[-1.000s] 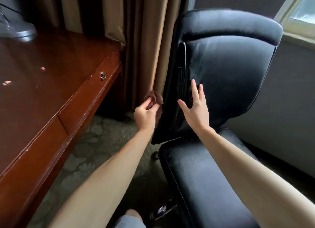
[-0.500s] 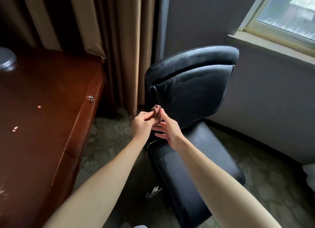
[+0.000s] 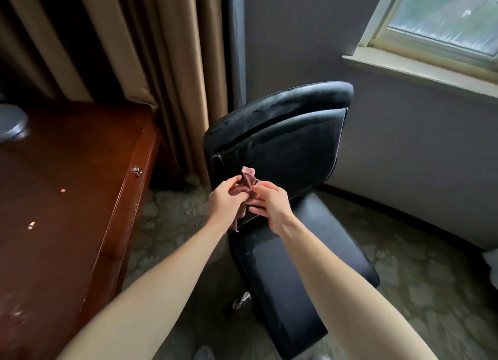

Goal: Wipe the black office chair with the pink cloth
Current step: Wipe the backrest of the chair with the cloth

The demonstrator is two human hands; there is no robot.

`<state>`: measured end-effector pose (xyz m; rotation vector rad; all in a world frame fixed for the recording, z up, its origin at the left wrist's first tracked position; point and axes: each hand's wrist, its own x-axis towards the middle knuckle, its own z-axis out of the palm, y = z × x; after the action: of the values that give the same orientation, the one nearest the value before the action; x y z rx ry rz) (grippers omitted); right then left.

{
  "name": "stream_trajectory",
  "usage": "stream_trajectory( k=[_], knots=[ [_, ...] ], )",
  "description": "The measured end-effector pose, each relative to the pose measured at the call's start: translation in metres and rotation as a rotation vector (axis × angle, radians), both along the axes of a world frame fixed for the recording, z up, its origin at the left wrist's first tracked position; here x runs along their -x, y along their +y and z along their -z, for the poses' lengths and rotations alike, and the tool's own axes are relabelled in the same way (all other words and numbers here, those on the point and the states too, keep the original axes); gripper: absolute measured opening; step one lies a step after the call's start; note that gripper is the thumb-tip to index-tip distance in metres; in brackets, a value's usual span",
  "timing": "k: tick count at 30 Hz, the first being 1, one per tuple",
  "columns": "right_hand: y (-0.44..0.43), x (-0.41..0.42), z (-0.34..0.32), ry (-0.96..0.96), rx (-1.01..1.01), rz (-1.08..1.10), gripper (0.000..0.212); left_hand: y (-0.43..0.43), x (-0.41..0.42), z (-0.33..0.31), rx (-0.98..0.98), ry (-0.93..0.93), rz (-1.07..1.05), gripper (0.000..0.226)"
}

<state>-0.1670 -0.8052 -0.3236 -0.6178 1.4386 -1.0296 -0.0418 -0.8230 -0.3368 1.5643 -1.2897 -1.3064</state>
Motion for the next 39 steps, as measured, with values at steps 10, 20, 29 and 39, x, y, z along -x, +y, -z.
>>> stream_trajectory(
  k=[10,20,29,39],
  knots=[
    [0.015,0.159,-0.042,0.076,0.196,-0.159,0.026,0.021,0.129,-0.039,-0.143,-0.027,0.041,0.009],
    [0.014,0.286,-0.054,0.051,0.181,-0.199,0.042,0.027,0.207,-0.084,-0.108,0.068,-0.137,0.010],
    [-0.002,0.268,-0.071,0.188,0.344,-0.197,0.021,0.006,0.238,-0.089,-0.018,0.009,-0.148,0.010],
    [-0.042,0.257,-0.059,-0.025,0.144,-0.083,0.036,-0.033,0.249,-0.084,0.032,0.212,0.022,0.035]
  ],
)
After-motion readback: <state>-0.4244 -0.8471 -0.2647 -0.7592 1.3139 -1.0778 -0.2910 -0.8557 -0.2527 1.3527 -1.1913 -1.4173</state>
